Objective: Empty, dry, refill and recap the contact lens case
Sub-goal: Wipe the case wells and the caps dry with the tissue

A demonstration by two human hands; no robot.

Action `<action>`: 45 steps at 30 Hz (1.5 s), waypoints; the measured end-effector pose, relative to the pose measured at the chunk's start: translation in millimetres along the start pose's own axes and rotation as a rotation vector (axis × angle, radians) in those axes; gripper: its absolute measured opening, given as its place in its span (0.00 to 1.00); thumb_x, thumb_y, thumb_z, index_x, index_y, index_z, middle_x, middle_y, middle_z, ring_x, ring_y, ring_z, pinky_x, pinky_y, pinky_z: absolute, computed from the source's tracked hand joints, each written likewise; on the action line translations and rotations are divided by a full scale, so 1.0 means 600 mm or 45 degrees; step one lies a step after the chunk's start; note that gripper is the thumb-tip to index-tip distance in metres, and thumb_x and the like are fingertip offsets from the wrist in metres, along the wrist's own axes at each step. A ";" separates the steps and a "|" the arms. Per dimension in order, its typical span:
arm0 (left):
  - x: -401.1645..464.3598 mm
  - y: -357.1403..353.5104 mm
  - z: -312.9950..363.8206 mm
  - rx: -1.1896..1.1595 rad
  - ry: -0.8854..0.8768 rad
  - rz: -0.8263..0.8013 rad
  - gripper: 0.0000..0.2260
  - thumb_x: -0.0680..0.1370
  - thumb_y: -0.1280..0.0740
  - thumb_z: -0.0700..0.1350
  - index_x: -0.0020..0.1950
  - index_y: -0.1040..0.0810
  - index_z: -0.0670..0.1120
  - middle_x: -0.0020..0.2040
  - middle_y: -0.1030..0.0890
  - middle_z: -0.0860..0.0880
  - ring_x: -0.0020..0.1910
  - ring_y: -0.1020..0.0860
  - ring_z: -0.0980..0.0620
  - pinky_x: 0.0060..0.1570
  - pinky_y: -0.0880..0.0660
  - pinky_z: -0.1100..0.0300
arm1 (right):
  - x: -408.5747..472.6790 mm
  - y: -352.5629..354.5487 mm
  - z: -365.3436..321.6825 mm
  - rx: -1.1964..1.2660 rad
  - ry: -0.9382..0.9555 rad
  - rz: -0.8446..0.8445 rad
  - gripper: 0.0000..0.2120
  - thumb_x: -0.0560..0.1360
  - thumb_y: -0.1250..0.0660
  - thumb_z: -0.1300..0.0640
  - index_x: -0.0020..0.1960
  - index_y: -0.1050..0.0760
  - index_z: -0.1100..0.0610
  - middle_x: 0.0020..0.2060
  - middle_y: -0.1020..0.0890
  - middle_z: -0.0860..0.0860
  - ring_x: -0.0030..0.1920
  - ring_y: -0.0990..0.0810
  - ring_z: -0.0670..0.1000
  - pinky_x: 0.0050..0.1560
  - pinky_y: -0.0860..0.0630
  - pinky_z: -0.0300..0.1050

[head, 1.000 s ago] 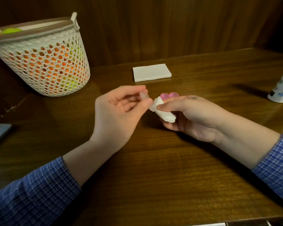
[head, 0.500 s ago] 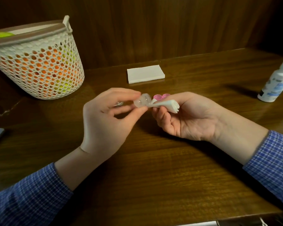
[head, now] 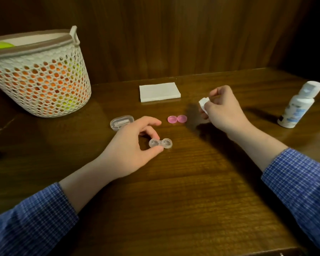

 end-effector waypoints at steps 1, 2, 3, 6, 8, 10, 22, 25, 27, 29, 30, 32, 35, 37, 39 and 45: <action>-0.001 0.001 -0.003 0.038 0.015 -0.004 0.25 0.76 0.24 0.48 0.71 0.27 0.56 0.49 0.16 0.61 0.57 0.21 0.65 0.72 0.29 0.55 | 0.004 -0.008 -0.001 -0.054 0.036 -0.036 0.14 0.82 0.37 0.64 0.60 0.35 0.49 0.46 0.18 0.51 0.43 0.16 0.48 0.36 0.23 0.38; -0.001 0.003 -0.006 0.062 0.024 0.000 0.25 0.76 0.25 0.48 0.72 0.27 0.57 0.49 0.16 0.62 0.57 0.21 0.66 0.71 0.29 0.57 | 0.008 -0.016 -0.002 -0.108 0.075 -0.078 0.15 0.82 0.38 0.64 0.61 0.37 0.48 0.47 0.19 0.52 0.43 0.17 0.48 0.34 0.25 0.39; -0.002 0.005 -0.007 0.082 0.026 0.009 0.25 0.77 0.25 0.48 0.72 0.27 0.57 0.49 0.17 0.62 0.56 0.21 0.65 0.67 0.28 0.62 | 0.011 -0.023 -0.005 -0.163 0.124 -0.105 0.14 0.82 0.39 0.64 0.61 0.36 0.48 0.47 0.20 0.52 0.41 0.19 0.48 0.33 0.26 0.39; -0.006 0.005 -0.005 0.159 -0.005 0.025 0.23 0.77 0.27 0.49 0.71 0.27 0.58 0.51 0.20 0.63 0.56 0.23 0.65 0.54 0.30 0.73 | 0.012 -0.038 -0.020 -0.384 0.305 -0.150 0.11 0.81 0.40 0.65 0.51 0.28 0.48 0.45 0.20 0.49 0.40 0.20 0.48 0.35 0.25 0.40; -0.008 0.005 -0.003 0.191 -0.026 0.038 0.23 0.78 0.27 0.49 0.72 0.28 0.58 0.55 0.23 0.65 0.58 0.27 0.70 0.51 0.31 0.75 | 0.013 -0.051 -0.018 -0.488 0.345 -0.224 0.13 0.81 0.38 0.62 0.44 0.24 0.46 0.44 0.19 0.47 0.42 0.19 0.47 0.37 0.25 0.39; -0.009 0.007 -0.002 0.186 -0.035 0.056 0.24 0.78 0.27 0.48 0.72 0.28 0.57 0.60 0.25 0.65 0.58 0.28 0.71 0.51 0.31 0.78 | 0.017 -0.060 -0.009 -0.542 0.329 -0.285 0.08 0.79 0.33 0.54 0.43 0.23 0.44 0.45 0.20 0.42 0.44 0.21 0.44 0.38 0.28 0.35; -0.015 0.027 0.007 0.019 -0.073 0.261 0.18 0.77 0.26 0.44 0.66 0.22 0.55 0.59 0.22 0.60 0.60 0.23 0.61 0.56 0.24 0.68 | 0.006 -0.085 -0.025 -0.811 0.539 -0.257 0.08 0.74 0.27 0.39 0.47 0.17 0.43 0.61 0.17 0.48 0.59 0.23 0.46 0.52 0.28 0.44; -0.013 0.034 0.000 -0.178 -0.007 0.295 0.14 0.78 0.27 0.43 0.60 0.21 0.57 0.52 0.18 0.58 0.54 0.19 0.59 0.49 0.20 0.67 | -0.015 -0.065 -0.052 -0.528 0.616 -0.197 0.09 0.74 0.26 0.40 0.44 0.18 0.44 0.55 0.17 0.43 0.59 0.22 0.43 0.59 0.25 0.47; -0.009 0.030 -0.013 -0.446 0.135 0.253 0.10 0.80 0.30 0.42 0.56 0.18 0.56 0.48 0.15 0.55 0.51 0.17 0.58 0.47 0.20 0.68 | -0.049 -0.060 -0.083 -0.256 0.751 -0.204 0.09 0.75 0.26 0.42 0.46 0.15 0.47 0.49 0.17 0.40 0.54 0.20 0.41 0.57 0.23 0.42; -0.006 0.010 -0.022 -0.806 0.297 0.099 0.09 0.83 0.35 0.43 0.57 0.16 0.52 0.49 0.13 0.52 0.53 0.15 0.53 0.50 0.18 0.61 | -0.092 -0.066 -0.110 -0.076 0.897 -0.265 0.08 0.76 0.25 0.46 0.49 0.14 0.50 0.45 0.17 0.43 0.51 0.19 0.46 0.52 0.22 0.41; -0.005 -0.003 -0.019 -1.013 0.339 -0.012 0.10 0.83 0.36 0.44 0.59 0.16 0.48 0.50 0.13 0.48 0.53 0.15 0.49 0.51 0.18 0.57 | -0.111 -0.071 -0.119 -0.031 0.957 -0.296 0.08 0.76 0.25 0.48 0.50 0.14 0.51 0.45 0.16 0.46 0.50 0.19 0.49 0.50 0.22 0.42; -0.007 -0.021 -0.006 -1.322 0.360 -0.183 0.15 0.82 0.38 0.48 0.61 0.17 0.42 0.51 0.14 0.43 0.51 0.15 0.46 0.50 0.18 0.55 | -0.138 -0.081 -0.130 0.000 1.040 -0.356 0.08 0.75 0.24 0.51 0.51 0.14 0.55 0.43 0.17 0.50 0.47 0.19 0.50 0.48 0.23 0.44; -0.006 -0.024 0.001 -1.446 0.331 -0.252 0.16 0.83 0.39 0.49 0.60 0.19 0.40 0.48 0.15 0.44 0.49 0.16 0.48 0.48 0.19 0.56 | -0.150 -0.087 -0.133 -0.036 1.093 -0.384 0.09 0.74 0.23 0.54 0.52 0.14 0.57 0.42 0.19 0.50 0.45 0.21 0.49 0.47 0.27 0.38; -0.005 -0.024 0.002 -1.501 0.316 -0.278 0.15 0.83 0.40 0.48 0.59 0.18 0.40 0.48 0.15 0.45 0.49 0.16 0.49 0.49 0.19 0.57 | -0.152 -0.087 -0.134 -0.037 1.115 -0.379 0.10 0.74 0.23 0.55 0.53 0.15 0.57 0.43 0.19 0.51 0.46 0.22 0.49 0.47 0.26 0.38; -0.005 -0.025 0.004 -1.533 0.291 -0.321 0.15 0.84 0.40 0.47 0.58 0.16 0.42 0.48 0.15 0.46 0.50 0.17 0.51 0.51 0.19 0.57 | -0.154 -0.087 -0.135 -0.021 1.135 -0.382 0.10 0.74 0.22 0.55 0.53 0.15 0.57 0.44 0.19 0.51 0.46 0.21 0.49 0.47 0.26 0.38; -0.005 -0.026 0.001 -1.752 0.332 -0.331 0.18 0.78 0.33 0.47 0.66 0.21 0.42 0.50 0.17 0.46 0.47 0.18 0.52 0.50 0.19 0.58 | -0.141 -0.078 -0.129 0.252 0.987 -0.453 0.05 0.82 0.35 0.63 0.52 0.20 0.59 0.43 0.19 0.52 0.44 0.20 0.53 0.45 0.24 0.47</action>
Point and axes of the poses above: each hand's wrist, its own x-axis towards the middle knuckle, its own y-axis out of the back of the hand, z = x × y, the point moved 8 cm from there along x, towards the middle knuckle
